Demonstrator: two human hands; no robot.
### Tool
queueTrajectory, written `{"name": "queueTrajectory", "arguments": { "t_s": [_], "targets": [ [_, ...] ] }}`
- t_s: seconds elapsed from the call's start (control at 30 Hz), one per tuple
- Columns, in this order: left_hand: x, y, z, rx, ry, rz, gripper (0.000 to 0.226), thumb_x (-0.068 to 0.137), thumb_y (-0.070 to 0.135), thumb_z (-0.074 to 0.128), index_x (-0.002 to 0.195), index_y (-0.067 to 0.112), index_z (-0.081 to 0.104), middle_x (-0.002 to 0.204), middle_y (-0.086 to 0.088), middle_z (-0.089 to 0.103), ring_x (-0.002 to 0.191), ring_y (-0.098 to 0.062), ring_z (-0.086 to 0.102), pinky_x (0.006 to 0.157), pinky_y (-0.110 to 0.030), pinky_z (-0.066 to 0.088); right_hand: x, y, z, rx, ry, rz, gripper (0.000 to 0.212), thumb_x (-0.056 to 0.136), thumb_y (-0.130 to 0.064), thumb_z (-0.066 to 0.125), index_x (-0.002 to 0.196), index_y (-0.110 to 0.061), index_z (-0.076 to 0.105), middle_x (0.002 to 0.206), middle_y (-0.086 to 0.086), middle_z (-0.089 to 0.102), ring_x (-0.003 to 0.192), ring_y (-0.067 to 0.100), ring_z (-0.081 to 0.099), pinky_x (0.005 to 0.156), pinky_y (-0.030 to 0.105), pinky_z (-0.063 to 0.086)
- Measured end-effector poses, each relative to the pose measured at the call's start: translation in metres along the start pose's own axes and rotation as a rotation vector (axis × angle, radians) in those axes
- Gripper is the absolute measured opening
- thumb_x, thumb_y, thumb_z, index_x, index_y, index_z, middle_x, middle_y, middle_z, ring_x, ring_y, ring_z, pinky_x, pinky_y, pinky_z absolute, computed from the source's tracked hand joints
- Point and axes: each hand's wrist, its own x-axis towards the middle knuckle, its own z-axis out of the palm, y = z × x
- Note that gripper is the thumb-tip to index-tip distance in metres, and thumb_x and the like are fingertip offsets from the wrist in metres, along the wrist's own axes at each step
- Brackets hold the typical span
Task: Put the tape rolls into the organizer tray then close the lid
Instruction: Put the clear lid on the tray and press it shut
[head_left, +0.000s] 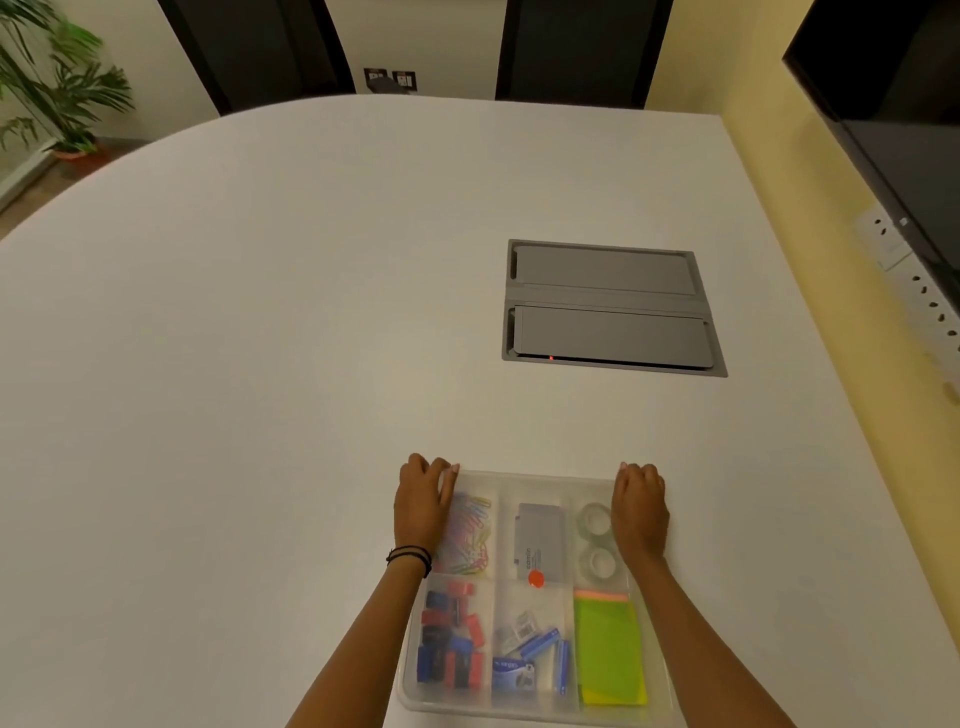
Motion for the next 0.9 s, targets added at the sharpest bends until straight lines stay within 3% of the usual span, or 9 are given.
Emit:
{"name": "queueTrajectory", "arguments": {
  "t_s": [0.1, 0.23, 0.37, 0.63, 0.77, 0.9],
  "targets": [
    [0.002, -0.004, 0.000, -0.111, 0.008, -0.083, 0.021, 0.099, 0.029, 0.046, 0.098, 0.015, 0.063, 0.089, 0.002, 0.051, 0.072, -0.011, 0.052, 0.058, -0.012, 0.034, 0.007, 0.004, 0.005, 0.125, 0.044, 0.091, 0.039, 0.099, -0.017, 0.037, 0.063, -0.005, 0.045, 0.066, 0.013, 0.049, 0.059, 0.029, 0.048, 0.050, 0.031, 0.033],
    [0.006, -0.010, 0.000, -0.332, 0.014, -0.130, 0.016, 0.094, 0.024, 0.056, 0.095, 0.013, 0.068, 0.089, -0.005, 0.066, 0.082, -0.020, 0.061, 0.075, -0.029, 0.049, 0.018, 0.005, 0.006, 0.228, 0.028, 0.155, 0.048, 0.099, -0.020, 0.038, 0.052, -0.011, 0.034, 0.049, 0.004, 0.037, 0.049, 0.019, 0.036, 0.044, 0.025, 0.021],
    [0.005, -0.009, 0.001, -0.383, 0.020, -0.139, 0.015, 0.094, 0.021, 0.058, 0.095, 0.011, 0.068, 0.089, -0.007, 0.067, 0.083, -0.022, 0.061, 0.079, -0.036, 0.050, 0.022, 0.007, 0.006, 0.256, 0.001, 0.150, 0.047, 0.099, -0.021, 0.040, 0.053, -0.009, 0.035, 0.051, 0.009, 0.040, 0.049, 0.018, 0.033, 0.046, 0.025, 0.020],
    [0.004, -0.009, 0.002, -0.321, 0.034, -0.123, 0.019, 0.095, 0.025, 0.055, 0.098, 0.012, 0.068, 0.091, -0.006, 0.068, 0.083, -0.021, 0.061, 0.074, -0.029, 0.048, 0.002, 0.025, -0.012, 0.239, -0.076, 0.102, 0.034, 0.100, -0.021, 0.034, 0.067, -0.012, 0.037, 0.056, -0.002, 0.042, 0.054, 0.018, 0.040, 0.051, 0.031, 0.030],
    [0.003, -0.009, 0.001, -0.285, 0.061, -0.112, 0.020, 0.096, 0.027, 0.054, 0.099, 0.012, 0.068, 0.092, -0.005, 0.067, 0.082, -0.017, 0.060, 0.071, -0.022, 0.042, -0.032, 0.036, -0.020, 0.203, -0.090, 0.115, 0.027, 0.100, -0.022, 0.035, 0.075, -0.011, 0.041, 0.060, 0.005, 0.050, 0.053, 0.023, 0.046, 0.047, 0.030, 0.031],
    [0.002, -0.009, 0.001, -0.232, 0.073, -0.098, 0.023, 0.096, 0.028, 0.052, 0.102, 0.012, 0.068, 0.095, -0.007, 0.068, 0.082, -0.015, 0.056, 0.071, -0.026, 0.040, -0.066, 0.052, -0.028, 0.156, -0.122, 0.117, 0.028, 0.097, -0.026, 0.042, 0.076, -0.008, 0.042, 0.059, 0.011, 0.055, 0.052, 0.028, 0.052, 0.047, 0.030, 0.035]
  ]
}}
